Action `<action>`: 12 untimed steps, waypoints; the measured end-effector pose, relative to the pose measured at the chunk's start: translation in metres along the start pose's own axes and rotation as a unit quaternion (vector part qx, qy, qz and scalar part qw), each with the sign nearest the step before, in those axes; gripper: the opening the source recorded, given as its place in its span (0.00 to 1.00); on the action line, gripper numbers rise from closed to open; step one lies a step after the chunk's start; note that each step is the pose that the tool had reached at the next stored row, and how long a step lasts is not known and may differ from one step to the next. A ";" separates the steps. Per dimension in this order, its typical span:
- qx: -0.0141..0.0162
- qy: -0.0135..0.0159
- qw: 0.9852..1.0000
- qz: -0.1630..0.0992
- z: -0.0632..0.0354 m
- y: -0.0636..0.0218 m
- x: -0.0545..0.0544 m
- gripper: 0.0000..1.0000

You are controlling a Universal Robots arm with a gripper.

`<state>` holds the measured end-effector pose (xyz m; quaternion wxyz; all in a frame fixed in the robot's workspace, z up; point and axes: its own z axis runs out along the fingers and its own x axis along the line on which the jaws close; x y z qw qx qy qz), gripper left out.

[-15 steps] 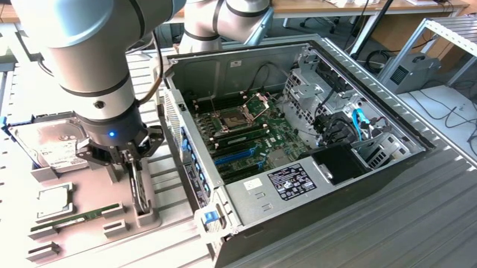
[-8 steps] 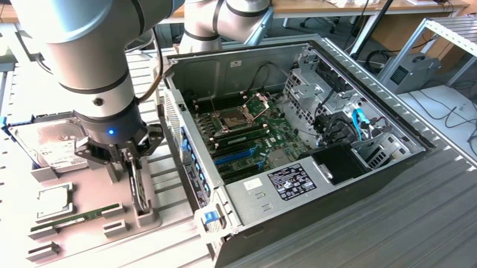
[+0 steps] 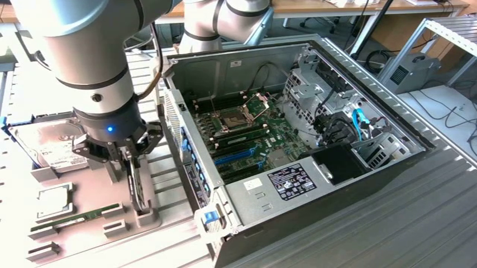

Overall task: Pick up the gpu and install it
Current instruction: 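Pick up the gpu and move the gpu toward the slot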

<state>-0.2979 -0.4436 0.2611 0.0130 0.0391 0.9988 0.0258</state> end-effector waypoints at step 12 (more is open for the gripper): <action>0.000 0.000 1.000 0.000 -0.0093 0.0005 0.000 0.27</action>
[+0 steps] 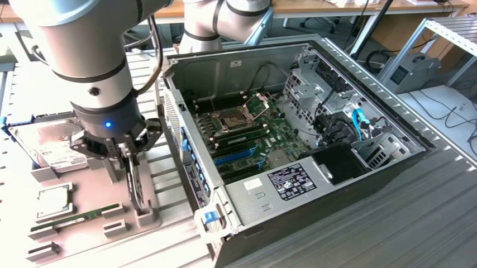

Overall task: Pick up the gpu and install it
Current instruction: 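Pick up the gpu and move the gpu toward the slot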

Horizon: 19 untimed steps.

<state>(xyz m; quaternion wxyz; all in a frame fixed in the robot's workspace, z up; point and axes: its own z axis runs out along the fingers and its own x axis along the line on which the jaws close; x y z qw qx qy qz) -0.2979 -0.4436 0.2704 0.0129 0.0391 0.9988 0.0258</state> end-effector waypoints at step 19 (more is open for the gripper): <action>0.000 0.000 1.000 0.000 -0.0143 0.0007 0.000 0.27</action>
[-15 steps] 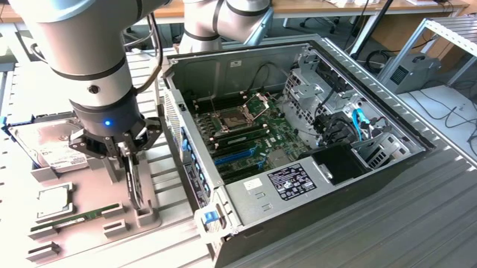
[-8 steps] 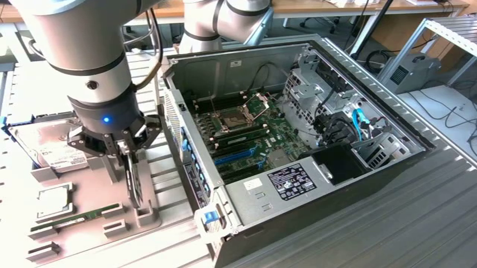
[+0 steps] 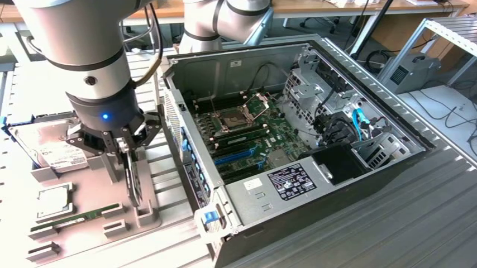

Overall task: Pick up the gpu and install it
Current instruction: 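Pick up the gpu and move the gpu toward the slot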

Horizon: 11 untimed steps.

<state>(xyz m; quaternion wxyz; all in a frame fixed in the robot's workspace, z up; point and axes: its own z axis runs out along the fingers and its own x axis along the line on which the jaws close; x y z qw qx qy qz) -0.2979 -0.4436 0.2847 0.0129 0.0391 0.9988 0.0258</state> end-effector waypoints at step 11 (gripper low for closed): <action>0.000 0.000 1.000 0.000 -0.0078 0.0004 0.000 0.27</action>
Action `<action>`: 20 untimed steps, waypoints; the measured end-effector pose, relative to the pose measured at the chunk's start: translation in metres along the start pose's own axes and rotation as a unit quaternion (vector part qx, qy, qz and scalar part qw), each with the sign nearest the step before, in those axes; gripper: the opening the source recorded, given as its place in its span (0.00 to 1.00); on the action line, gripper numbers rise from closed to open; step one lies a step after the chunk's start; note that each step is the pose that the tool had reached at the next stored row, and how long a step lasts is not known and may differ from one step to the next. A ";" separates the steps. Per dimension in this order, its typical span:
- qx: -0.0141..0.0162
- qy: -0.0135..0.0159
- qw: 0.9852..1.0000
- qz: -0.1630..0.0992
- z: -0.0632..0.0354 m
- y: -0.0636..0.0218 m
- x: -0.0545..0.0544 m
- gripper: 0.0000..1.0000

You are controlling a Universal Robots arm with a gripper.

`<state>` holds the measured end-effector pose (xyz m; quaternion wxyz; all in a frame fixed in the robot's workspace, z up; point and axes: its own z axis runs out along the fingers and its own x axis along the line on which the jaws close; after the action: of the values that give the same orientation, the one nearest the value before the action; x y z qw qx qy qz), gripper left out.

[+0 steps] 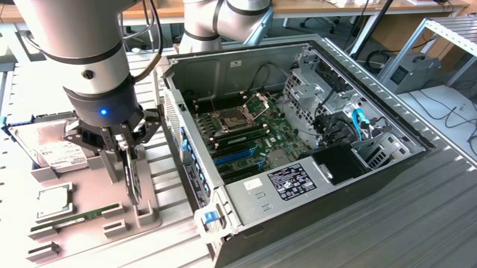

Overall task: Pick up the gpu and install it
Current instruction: 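Pick up the gpu and move the gpu toward the slot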

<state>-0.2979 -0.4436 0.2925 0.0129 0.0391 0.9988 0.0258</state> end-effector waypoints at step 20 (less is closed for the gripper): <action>0.000 0.000 1.000 0.000 -0.0822 0.0043 -0.002 0.27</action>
<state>-0.2979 -0.4436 0.3747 0.0130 0.0391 0.9988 0.0258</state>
